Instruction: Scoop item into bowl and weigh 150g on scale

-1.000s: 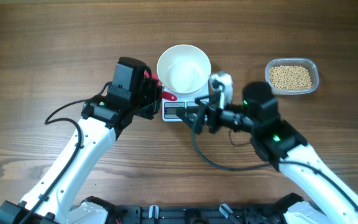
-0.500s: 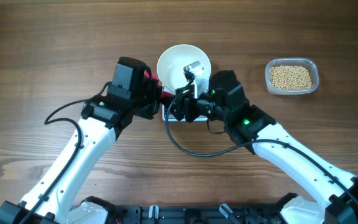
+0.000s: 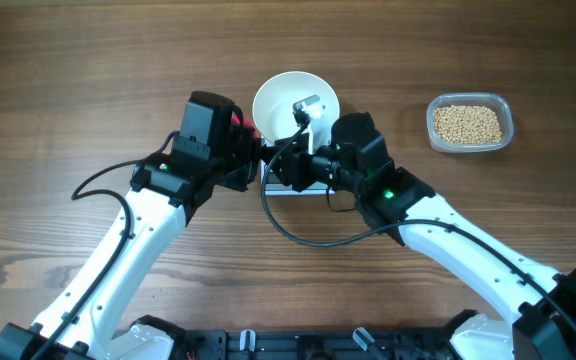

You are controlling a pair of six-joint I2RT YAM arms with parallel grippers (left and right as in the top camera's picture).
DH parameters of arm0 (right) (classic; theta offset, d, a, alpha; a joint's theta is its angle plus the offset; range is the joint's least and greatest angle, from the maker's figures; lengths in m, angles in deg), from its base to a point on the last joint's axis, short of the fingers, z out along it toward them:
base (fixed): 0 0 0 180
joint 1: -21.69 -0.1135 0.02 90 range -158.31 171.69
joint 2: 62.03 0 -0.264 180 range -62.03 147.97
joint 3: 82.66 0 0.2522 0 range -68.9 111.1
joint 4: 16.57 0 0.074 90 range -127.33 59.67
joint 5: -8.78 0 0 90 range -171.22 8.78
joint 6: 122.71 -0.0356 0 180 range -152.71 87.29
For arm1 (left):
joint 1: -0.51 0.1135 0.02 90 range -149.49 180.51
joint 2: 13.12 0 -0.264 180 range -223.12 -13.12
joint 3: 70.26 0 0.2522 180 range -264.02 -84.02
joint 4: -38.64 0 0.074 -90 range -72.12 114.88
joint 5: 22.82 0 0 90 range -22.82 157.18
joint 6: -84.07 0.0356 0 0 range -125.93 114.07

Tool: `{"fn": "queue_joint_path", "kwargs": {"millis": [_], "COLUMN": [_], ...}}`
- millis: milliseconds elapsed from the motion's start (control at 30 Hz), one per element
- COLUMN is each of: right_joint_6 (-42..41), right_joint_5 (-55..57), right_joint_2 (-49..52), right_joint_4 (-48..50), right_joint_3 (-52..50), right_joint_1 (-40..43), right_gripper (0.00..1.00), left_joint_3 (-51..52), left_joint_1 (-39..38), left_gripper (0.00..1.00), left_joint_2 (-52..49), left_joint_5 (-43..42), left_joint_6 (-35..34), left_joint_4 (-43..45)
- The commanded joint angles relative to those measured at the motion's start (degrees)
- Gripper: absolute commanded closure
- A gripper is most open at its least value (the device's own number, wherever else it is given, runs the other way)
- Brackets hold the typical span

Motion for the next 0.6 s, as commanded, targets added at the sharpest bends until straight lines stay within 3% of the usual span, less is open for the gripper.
{"fn": "queue_joint_path", "kwargs": {"millis": [0,133,267,400,433,467,500,533,567], "right_joint_6": [-0.57,-1.62,-1.97,-3.17,-3.19,-3.17,-3.17,-3.41,-3.87], "right_joint_5": [0.68,0.87,0.81,-0.07,-0.57,-0.76,-0.94,-0.92,-0.9], "right_joint_2": [1.55,2.6,2.6,2.6,2.6,2.58,2.58,2.58,2.36], "right_joint_4": [2.08,2.84,3.41,3.06,2.93,2.6,2.14,1.73,1.57], "right_joint_3": [1.51,1.51,1.51,1.51,1.51,1.51,1.51,1.51,1.51], "right_joint_1": [-1.53,-1.53,-1.53,-1.53,-1.51,-1.51,-1.51,-1.49,-1.33], "right_gripper": [0.62,0.67,0.88,0.95,0.95,0.96,0.96,0.95,0.96], "left_joint_3": [-1.01,-1.01,-1.01,-1.01,-1.01,-1.01,-1.01,-1.01,-1.01], "left_joint_1": [-0.26,-0.26,-0.26,-0.26,-0.26,-0.26,-0.26,-0.26,-0.26], "left_gripper": [0.96,0.96,0.96,0.96,0.89,0.62,0.26,0.01,0.0], "left_joint_2": [0.81,0.81,0.81,0.81,0.81,0.81,0.81,0.81,0.83], "left_joint_5": [-0.59,-0.81,-1.01,-1.01,-1.01,-1.01,-1.01,-1.01,-1.25], "left_joint_6": [-0.46,-0.46,-0.44,-0.44,-0.42,-0.17,0.55,3.1,6.47], "left_joint_4": [-0.09,-0.09,-0.11,-0.11,-0.11,-0.09,-0.11,-0.07,-0.07]}}
